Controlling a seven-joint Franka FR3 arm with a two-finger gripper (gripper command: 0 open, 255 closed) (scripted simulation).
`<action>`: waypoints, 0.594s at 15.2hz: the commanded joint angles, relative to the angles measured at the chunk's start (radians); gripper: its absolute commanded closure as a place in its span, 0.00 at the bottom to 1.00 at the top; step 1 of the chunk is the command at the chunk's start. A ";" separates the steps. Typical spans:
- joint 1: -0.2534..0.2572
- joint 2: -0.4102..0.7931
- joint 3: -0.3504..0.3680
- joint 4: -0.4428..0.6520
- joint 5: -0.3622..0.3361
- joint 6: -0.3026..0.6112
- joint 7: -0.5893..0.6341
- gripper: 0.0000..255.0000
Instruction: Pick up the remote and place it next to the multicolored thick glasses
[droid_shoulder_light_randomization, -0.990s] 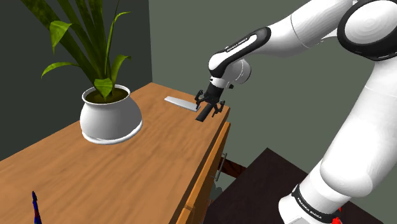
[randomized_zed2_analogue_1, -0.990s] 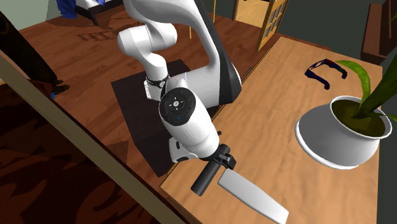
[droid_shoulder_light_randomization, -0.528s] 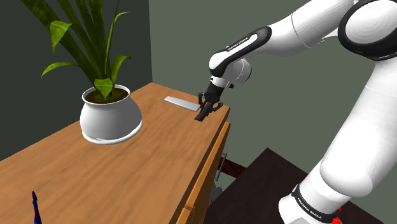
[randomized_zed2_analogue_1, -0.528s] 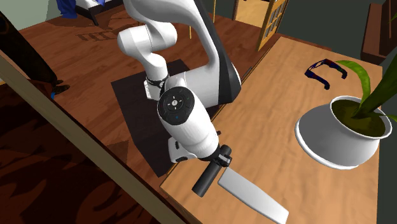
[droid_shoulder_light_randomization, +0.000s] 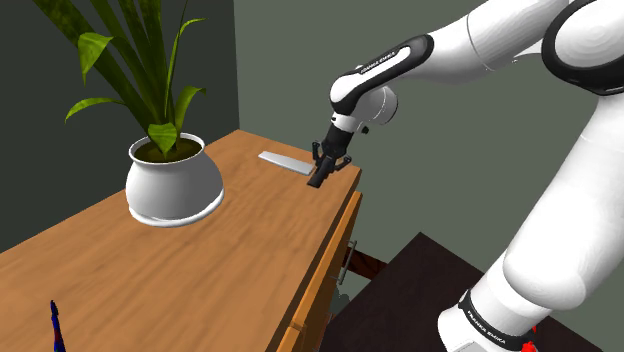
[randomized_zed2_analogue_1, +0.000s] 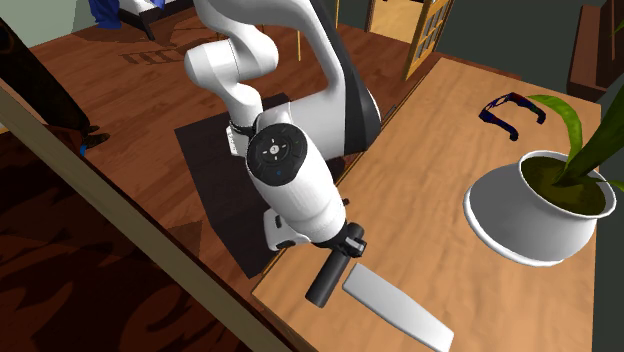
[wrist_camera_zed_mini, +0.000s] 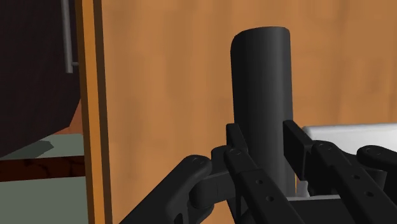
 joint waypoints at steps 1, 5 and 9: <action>-0.001 -0.015 -0.002 0.011 -0.009 -0.025 0.011 1.00; -0.002 -0.046 -0.005 0.030 -0.025 -0.072 0.032 1.00; -0.003 -0.074 -0.007 0.052 -0.038 -0.120 0.052 1.00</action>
